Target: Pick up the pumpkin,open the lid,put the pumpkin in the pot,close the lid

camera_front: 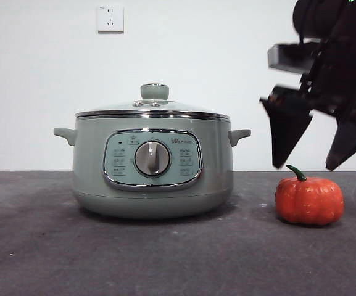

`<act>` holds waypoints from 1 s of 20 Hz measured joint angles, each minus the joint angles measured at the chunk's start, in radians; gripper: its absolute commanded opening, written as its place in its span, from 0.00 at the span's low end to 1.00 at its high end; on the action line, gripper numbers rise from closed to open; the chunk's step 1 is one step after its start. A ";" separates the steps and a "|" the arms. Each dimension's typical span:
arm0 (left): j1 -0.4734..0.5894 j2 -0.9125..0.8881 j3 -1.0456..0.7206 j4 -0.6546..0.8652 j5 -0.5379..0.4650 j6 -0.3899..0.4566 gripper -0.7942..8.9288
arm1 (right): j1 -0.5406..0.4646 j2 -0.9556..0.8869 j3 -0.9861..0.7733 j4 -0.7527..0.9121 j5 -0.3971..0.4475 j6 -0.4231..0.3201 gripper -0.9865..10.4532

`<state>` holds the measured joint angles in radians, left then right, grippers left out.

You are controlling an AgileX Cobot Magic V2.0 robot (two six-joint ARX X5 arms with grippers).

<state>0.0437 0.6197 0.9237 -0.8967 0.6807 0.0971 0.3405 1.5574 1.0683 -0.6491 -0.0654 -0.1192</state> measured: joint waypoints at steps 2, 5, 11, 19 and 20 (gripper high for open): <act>0.000 0.000 0.000 0.000 0.000 0.000 0.90 | 0.005 0.041 0.000 0.000 0.023 -0.003 0.72; 0.000 0.000 0.000 0.000 0.000 0.000 0.90 | 0.006 0.083 0.000 0.007 0.032 -0.005 0.72; 0.000 0.000 0.000 0.000 0.000 0.000 0.90 | 0.006 0.090 0.000 0.013 0.039 -0.004 0.21; 0.000 0.000 0.000 0.001 0.000 0.000 0.89 | -0.007 0.089 0.001 -0.003 0.016 0.000 0.08; 0.000 0.000 0.000 0.006 0.000 0.000 0.89 | -0.007 0.085 0.001 -0.011 0.016 0.001 0.08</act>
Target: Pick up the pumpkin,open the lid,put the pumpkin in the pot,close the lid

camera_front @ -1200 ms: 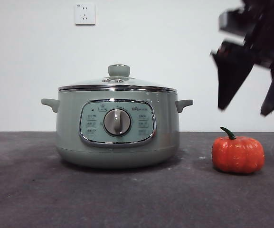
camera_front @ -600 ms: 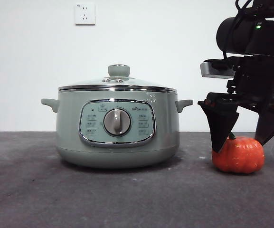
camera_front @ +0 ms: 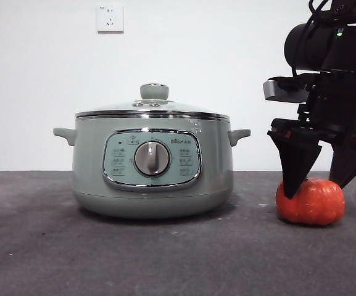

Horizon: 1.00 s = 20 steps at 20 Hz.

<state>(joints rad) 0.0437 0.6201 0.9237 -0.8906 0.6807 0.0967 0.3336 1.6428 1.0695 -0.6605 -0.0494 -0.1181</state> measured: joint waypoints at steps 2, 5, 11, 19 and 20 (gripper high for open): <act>-0.011 0.018 0.000 0.045 0.000 -0.005 0.89 | 0.000 -0.037 0.000 -0.041 0.000 0.003 0.08; -0.058 0.089 0.039 0.050 -0.001 -0.019 0.89 | 0.000 -0.198 0.000 -0.056 0.000 0.011 0.08; -0.195 0.271 0.159 0.172 -0.077 -0.020 0.89 | 0.000 -0.547 0.000 -0.119 -0.001 0.048 0.08; -0.380 0.604 0.224 0.442 -0.252 -0.020 0.89 | 0.001 -0.818 0.000 -0.219 -0.079 0.100 0.08; -0.388 0.645 0.237 0.472 -0.267 -0.020 0.89 | 0.001 -0.830 0.000 -0.227 -0.080 0.104 0.08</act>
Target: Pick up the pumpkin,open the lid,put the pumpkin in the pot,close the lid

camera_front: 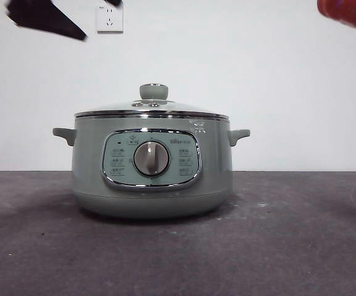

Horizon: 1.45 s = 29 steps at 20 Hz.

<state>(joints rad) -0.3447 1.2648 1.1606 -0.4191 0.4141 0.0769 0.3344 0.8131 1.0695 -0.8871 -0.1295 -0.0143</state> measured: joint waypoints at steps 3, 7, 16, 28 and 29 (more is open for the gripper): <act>-0.022 0.143 0.077 0.049 -0.037 0.000 0.89 | 0.000 -0.012 0.000 -0.012 -0.001 0.004 0.08; -0.038 0.313 0.198 0.050 -0.056 0.000 0.89 | 0.000 -0.009 0.000 -0.026 -0.001 0.005 0.08; -0.070 0.429 0.261 0.052 -0.076 0.000 0.89 | 0.000 -0.005 0.000 -0.025 -0.001 0.007 0.08; -0.104 0.431 0.261 0.024 -0.150 0.001 0.39 | 0.000 -0.001 0.000 -0.025 -0.001 0.007 0.08; -0.105 0.431 0.261 0.022 -0.149 0.001 0.39 | 0.000 -0.001 0.000 -0.025 -0.001 0.008 0.08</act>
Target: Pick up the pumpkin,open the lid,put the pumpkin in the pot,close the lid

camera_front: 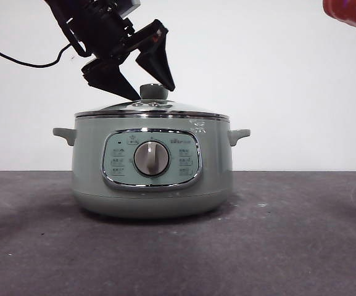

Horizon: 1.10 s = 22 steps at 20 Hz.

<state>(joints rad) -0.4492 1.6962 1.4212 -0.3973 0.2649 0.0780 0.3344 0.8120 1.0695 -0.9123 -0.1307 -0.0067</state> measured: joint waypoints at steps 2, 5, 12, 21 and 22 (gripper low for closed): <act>-0.003 0.000 0.000 0.000 -0.001 0.000 0.29 | 0.000 0.000 0.000 0.000 0.000 0.000 0.08; -0.006 0.000 0.000 0.001 -0.005 0.001 0.10 | 0.000 0.000 0.000 0.000 0.000 0.000 0.08; -0.006 0.000 0.000 0.002 -0.006 0.001 0.07 | 0.000 0.000 0.000 0.006 0.000 0.000 0.08; -0.006 -0.103 -0.002 -0.039 -0.013 0.000 0.07 | 0.000 0.031 0.000 0.014 0.000 0.000 0.08; -0.006 -0.135 -0.002 -0.041 -0.012 0.000 0.07 | 0.000 0.041 0.000 0.016 -0.006 0.000 0.08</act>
<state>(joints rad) -0.4557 1.5612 1.4189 -0.4385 0.2527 0.0784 0.3344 0.8528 1.0695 -0.8963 -0.1364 -0.0071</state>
